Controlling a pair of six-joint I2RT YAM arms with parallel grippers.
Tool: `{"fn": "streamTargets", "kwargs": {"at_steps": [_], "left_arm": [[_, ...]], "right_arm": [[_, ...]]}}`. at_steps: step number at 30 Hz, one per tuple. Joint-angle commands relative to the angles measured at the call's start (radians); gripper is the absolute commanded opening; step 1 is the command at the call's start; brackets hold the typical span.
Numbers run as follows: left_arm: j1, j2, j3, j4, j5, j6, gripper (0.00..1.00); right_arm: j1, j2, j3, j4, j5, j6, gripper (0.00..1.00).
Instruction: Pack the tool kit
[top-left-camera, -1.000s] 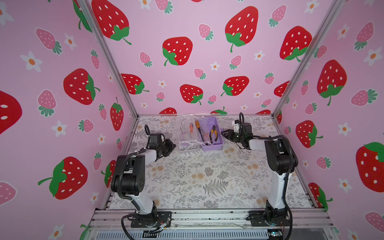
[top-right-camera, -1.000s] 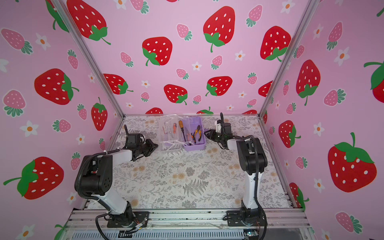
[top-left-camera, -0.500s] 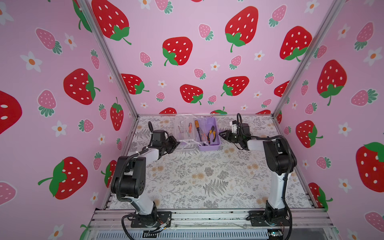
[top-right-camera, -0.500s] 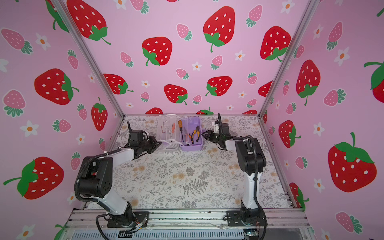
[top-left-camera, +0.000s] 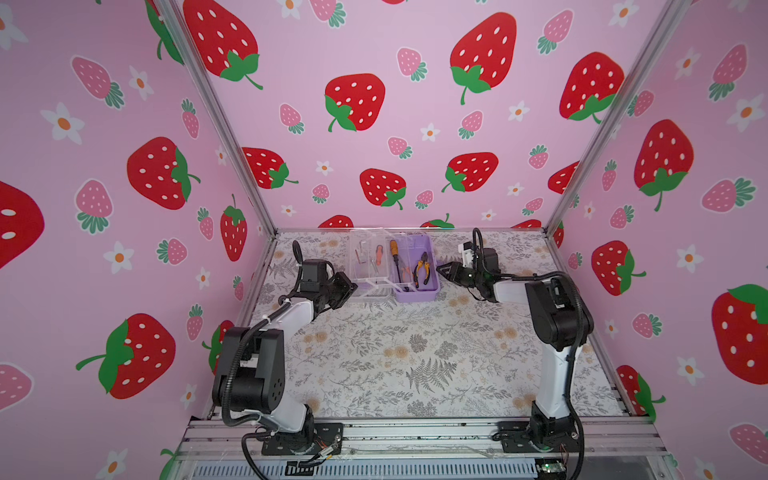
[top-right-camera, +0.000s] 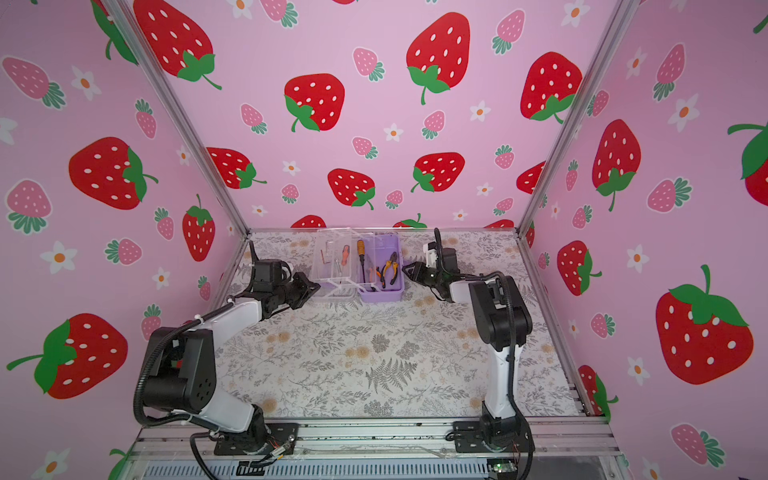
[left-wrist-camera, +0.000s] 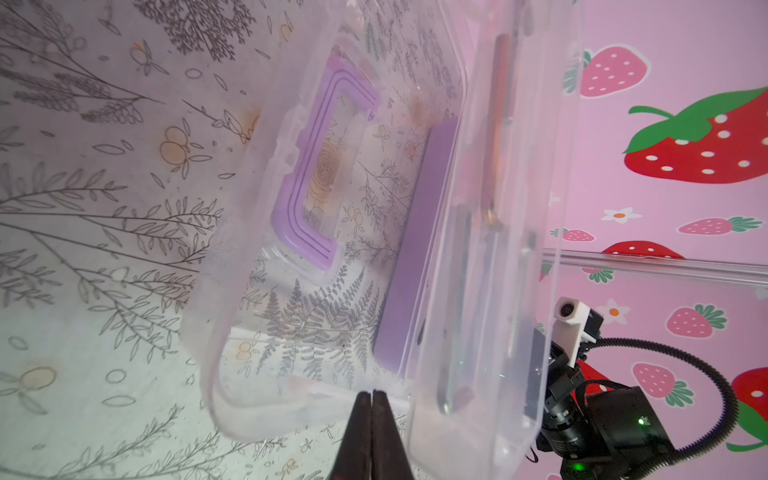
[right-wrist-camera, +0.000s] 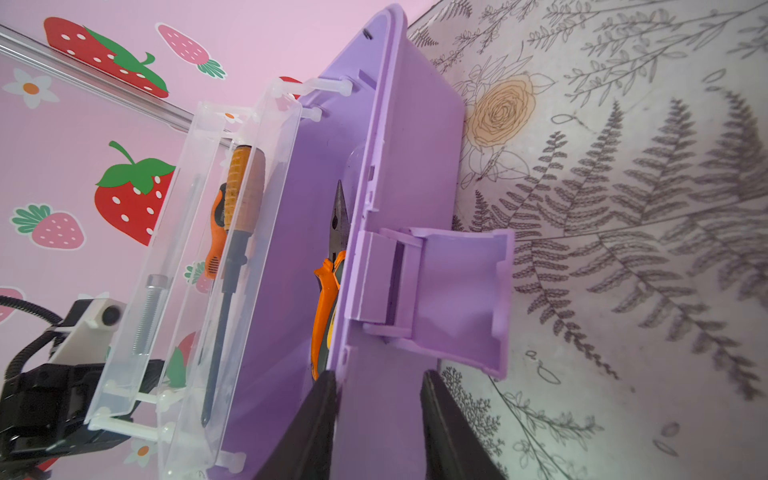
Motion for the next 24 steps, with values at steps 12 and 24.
{"fn": "streamTargets", "kwargs": {"at_steps": [12,24], "left_arm": [[0.117,-0.032,-0.048,-0.053,-0.004,0.042,0.09],[0.115,0.173,0.01,0.143,0.044,-0.019,0.07]], "right_arm": [[-0.01,-0.026,-0.031,-0.08,-0.009,-0.013,0.37],[-0.01,-0.035,-0.037,-0.082,-0.009,-0.005,0.37]]}}
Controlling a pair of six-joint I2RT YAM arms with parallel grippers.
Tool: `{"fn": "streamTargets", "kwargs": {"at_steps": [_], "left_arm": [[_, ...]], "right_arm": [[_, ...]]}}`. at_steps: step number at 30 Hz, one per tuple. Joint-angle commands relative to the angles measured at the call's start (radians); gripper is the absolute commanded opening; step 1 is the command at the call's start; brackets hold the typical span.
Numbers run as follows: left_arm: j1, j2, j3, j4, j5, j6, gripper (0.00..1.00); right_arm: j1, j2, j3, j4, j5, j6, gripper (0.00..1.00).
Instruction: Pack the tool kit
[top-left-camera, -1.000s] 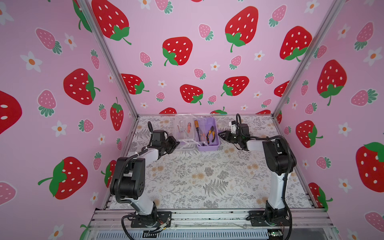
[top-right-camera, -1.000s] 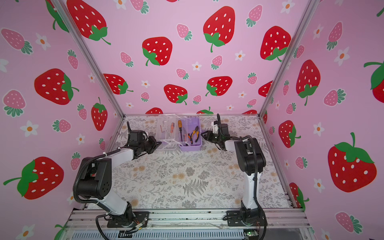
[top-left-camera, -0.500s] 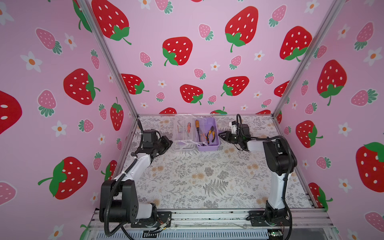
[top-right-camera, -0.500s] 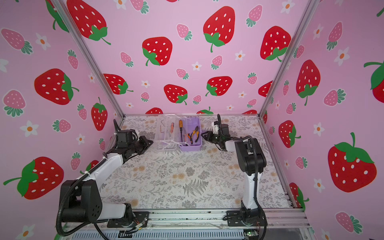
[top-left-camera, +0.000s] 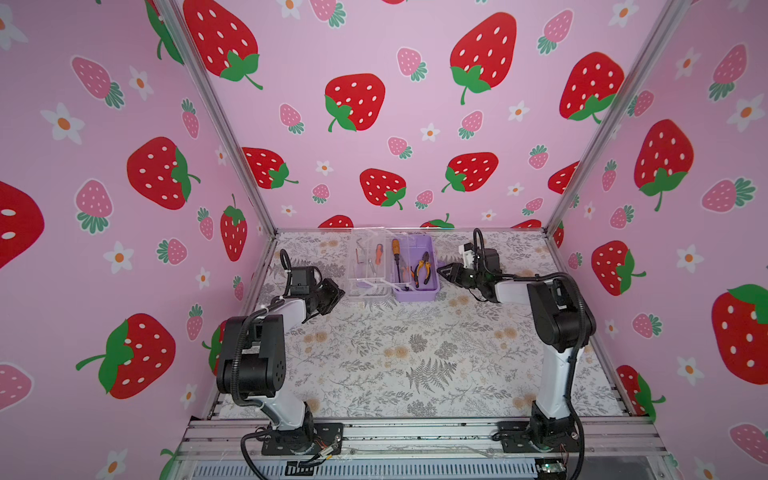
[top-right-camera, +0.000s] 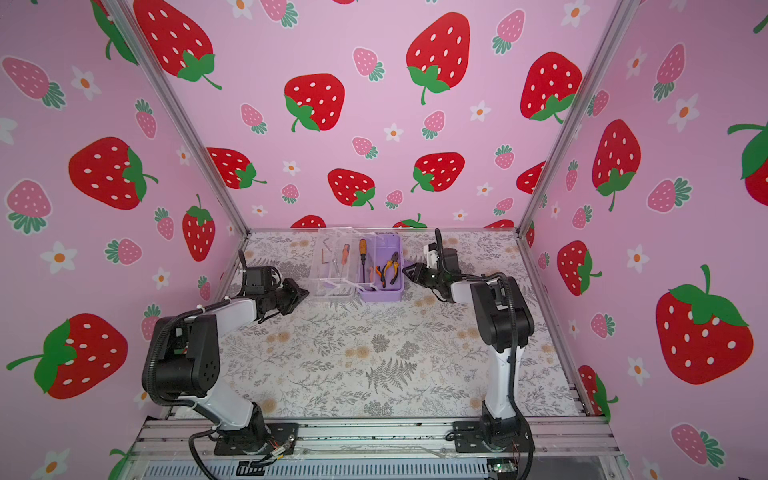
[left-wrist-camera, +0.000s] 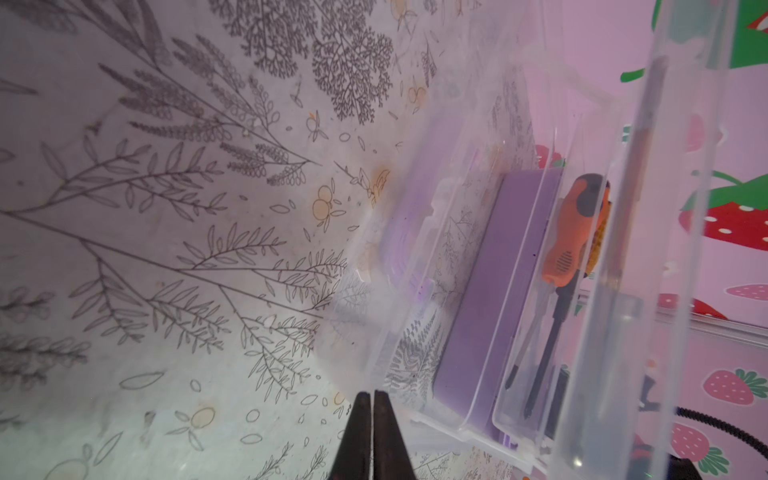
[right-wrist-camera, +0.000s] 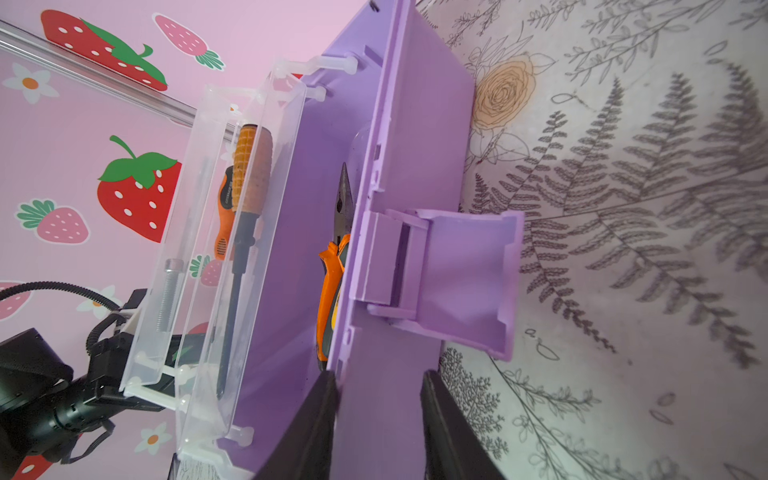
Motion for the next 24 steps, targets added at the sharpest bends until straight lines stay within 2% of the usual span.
{"fn": "streamTargets", "kwargs": {"at_steps": [1,7,14,22,24], "left_arm": [[-0.004,0.032,0.035,0.057,0.022,-0.022,0.07],[-0.003,0.024,0.046,0.042,0.017,-0.004,0.08],[0.016,0.025,0.069,0.037,0.009,0.004,0.22],[0.042,0.082,0.103,0.11,0.038,-0.041,0.23],[0.042,0.112,0.116,0.147,0.056,-0.059,0.39]], "right_arm": [[-0.003,-0.019,-0.025,-0.055,0.007,-0.005,0.37],[-0.003,-0.015,-0.025,-0.059,0.008,-0.007,0.37],[-0.003,-0.012,-0.024,-0.064,0.003,-0.009,0.37],[-0.003,-0.011,-0.016,-0.08,0.007,-0.019,0.37],[-0.003,-0.008,-0.013,-0.082,0.007,-0.019,0.37]]}}
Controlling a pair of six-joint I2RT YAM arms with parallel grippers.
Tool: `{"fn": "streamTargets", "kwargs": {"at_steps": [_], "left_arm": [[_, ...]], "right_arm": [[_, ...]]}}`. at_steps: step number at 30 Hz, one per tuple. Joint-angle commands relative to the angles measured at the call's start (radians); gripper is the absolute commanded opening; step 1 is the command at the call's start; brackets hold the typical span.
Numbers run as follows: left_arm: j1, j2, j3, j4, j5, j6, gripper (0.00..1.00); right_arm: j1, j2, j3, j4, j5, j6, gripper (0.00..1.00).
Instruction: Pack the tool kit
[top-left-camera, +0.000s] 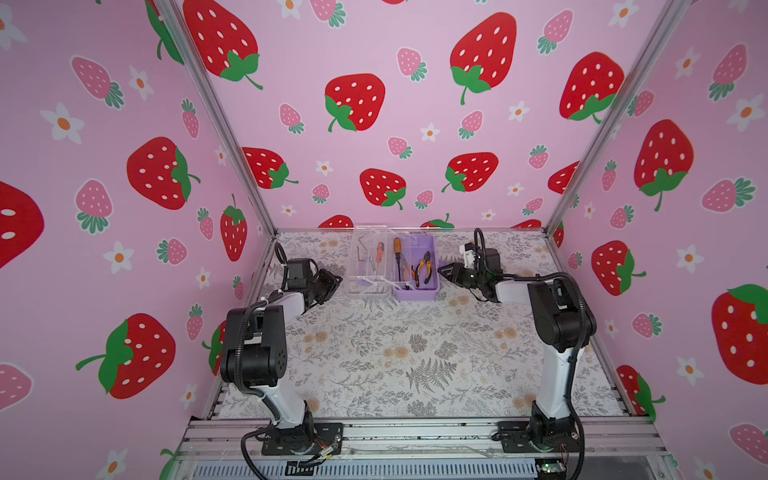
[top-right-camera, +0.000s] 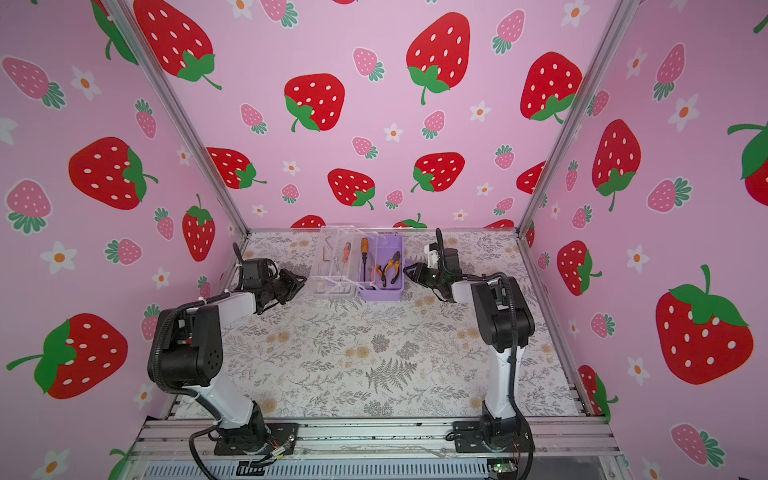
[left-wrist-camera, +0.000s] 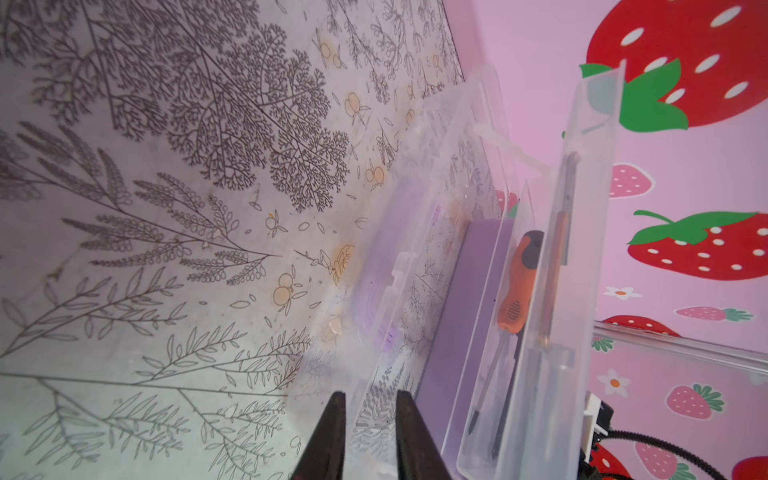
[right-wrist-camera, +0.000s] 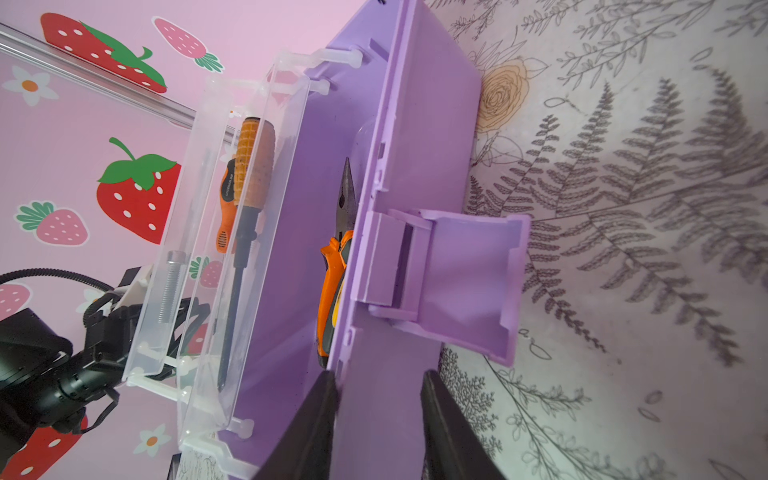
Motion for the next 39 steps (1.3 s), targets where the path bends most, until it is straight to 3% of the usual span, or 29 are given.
{"fn": "streamTargets", "kwargs": {"at_steps": [1,3,7,20,30,39], "left_arm": [[0.005,0.047,0.039,0.083,0.049,-0.046,0.46],[0.004,0.082,0.047,0.134,0.071,-0.071,0.57],[0.004,0.143,0.05,0.219,0.104,-0.115,0.61],[-0.011,0.264,-0.003,0.562,0.194,-0.337,0.59],[-0.041,0.23,-0.028,0.673,0.219,-0.445,0.57],[-0.057,0.237,-0.035,0.879,0.24,-0.629,0.53]], "right_arm": [[0.0,-0.007,-0.011,-0.079,0.009,-0.016,0.37],[0.001,-0.003,-0.008,-0.082,0.008,-0.018,0.37],[0.0,0.006,-0.002,-0.085,0.008,-0.018,0.37],[0.0,0.036,0.014,-0.086,0.001,-0.019,0.37],[-0.001,0.045,0.02,-0.086,-0.004,-0.019,0.37],[-0.001,0.037,0.009,-0.086,-0.005,-0.02,0.37]]}}
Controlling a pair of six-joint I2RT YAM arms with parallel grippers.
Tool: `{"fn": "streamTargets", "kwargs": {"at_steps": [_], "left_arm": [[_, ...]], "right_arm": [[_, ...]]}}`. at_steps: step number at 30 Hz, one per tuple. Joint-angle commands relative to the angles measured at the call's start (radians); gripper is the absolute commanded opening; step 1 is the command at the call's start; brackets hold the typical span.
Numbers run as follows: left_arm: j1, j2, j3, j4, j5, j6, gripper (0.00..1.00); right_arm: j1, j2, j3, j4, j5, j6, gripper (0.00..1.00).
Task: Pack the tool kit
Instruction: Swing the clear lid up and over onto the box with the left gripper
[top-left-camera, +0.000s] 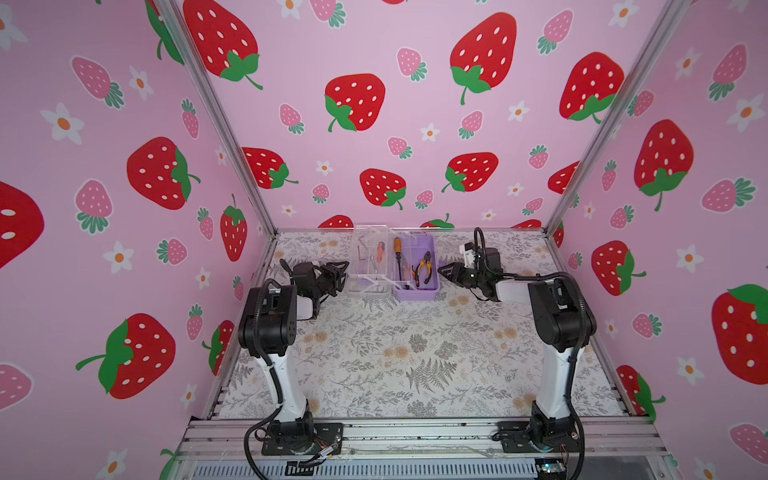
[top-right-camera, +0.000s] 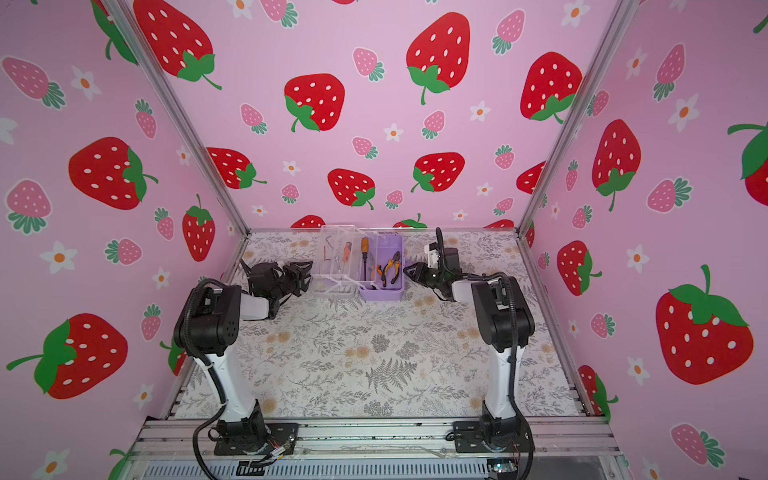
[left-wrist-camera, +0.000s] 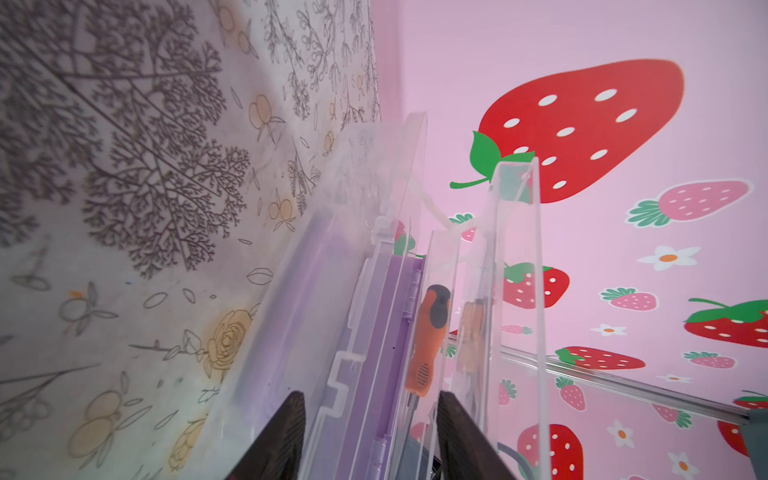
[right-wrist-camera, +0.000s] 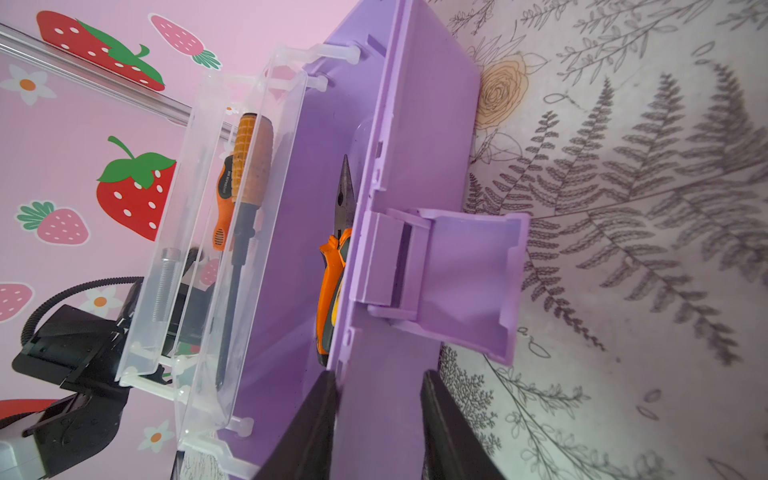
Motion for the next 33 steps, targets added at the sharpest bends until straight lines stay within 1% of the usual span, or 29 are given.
{"fn": "streamTargets", "kwargs": {"at_steps": [1,6,14,18,21,24,29,33], "left_arm": [[-0.048,-0.024,0.01,0.18,0.094,-0.121,0.53],[-0.076,-0.075,0.027,0.16,0.091,-0.126,0.52],[-0.135,-0.191,0.084,-0.005,0.079,-0.048,0.52],[-0.177,-0.218,0.119,-0.083,0.072,-0.004,0.52],[-0.22,-0.206,0.15,-0.121,0.073,0.023,0.52],[-0.257,-0.175,0.169,-0.125,0.067,0.025,0.52],[-0.305,-0.098,0.202,-0.051,0.063,-0.034,0.52],[-0.338,-0.063,0.241,-0.043,0.063,-0.054,0.52]], "right_arm": [[0.004,0.034,-0.005,-0.063,0.005,-0.019,0.37],[0.003,0.029,-0.007,-0.063,0.003,-0.019,0.37],[0.003,0.029,-0.016,-0.061,0.006,-0.021,0.37],[0.003,0.029,-0.017,-0.061,0.004,-0.024,0.37],[0.003,0.029,-0.017,-0.058,0.002,-0.02,0.37],[0.003,0.028,-0.017,-0.056,0.0,-0.018,0.37],[0.003,0.023,-0.018,-0.056,-0.001,-0.02,0.37],[0.003,0.026,-0.017,-0.056,-0.002,-0.019,0.37]]}}
